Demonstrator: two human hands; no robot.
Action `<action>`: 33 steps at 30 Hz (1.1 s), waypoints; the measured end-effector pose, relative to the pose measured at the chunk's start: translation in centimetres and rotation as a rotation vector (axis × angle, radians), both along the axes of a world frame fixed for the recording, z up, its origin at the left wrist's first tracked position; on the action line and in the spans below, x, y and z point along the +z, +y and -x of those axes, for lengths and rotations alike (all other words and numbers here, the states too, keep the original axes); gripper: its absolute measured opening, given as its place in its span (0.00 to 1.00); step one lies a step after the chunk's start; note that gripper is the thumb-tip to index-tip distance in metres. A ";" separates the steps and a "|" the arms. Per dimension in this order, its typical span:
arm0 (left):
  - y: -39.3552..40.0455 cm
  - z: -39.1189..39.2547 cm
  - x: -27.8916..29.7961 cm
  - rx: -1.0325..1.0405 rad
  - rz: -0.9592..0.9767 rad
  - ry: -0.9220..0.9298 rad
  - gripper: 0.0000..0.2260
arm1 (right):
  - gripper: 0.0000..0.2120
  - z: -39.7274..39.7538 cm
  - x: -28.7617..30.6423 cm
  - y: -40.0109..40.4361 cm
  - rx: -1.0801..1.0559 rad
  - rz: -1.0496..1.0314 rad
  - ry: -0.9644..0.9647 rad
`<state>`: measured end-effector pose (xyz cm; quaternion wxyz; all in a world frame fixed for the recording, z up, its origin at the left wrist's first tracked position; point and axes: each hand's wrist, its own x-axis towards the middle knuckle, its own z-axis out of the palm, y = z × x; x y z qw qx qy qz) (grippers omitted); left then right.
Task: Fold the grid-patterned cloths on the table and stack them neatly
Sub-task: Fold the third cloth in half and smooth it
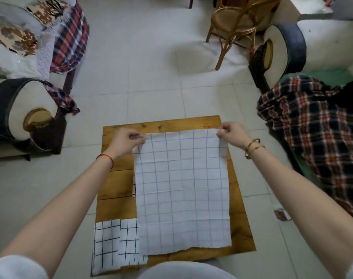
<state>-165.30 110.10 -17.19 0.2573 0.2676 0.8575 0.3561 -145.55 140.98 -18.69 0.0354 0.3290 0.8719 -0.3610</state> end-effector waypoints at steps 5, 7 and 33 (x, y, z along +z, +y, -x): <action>0.0 -1.1 -2.5 0.045 0.022 0.001 0.06 | 0.08 0.1 -2.6 -0.9 -0.044 -0.052 -0.040; -0.3 -1.4 -3.3 0.073 0.018 0.002 0.06 | 0.05 -0.1 -3.4 -1.2 -0.051 -0.052 -0.044; -9.8 -12.5 -20.3 0.010 0.325 -0.172 0.14 | 0.12 -12.0 -18.6 -11.7 0.133 0.100 -0.282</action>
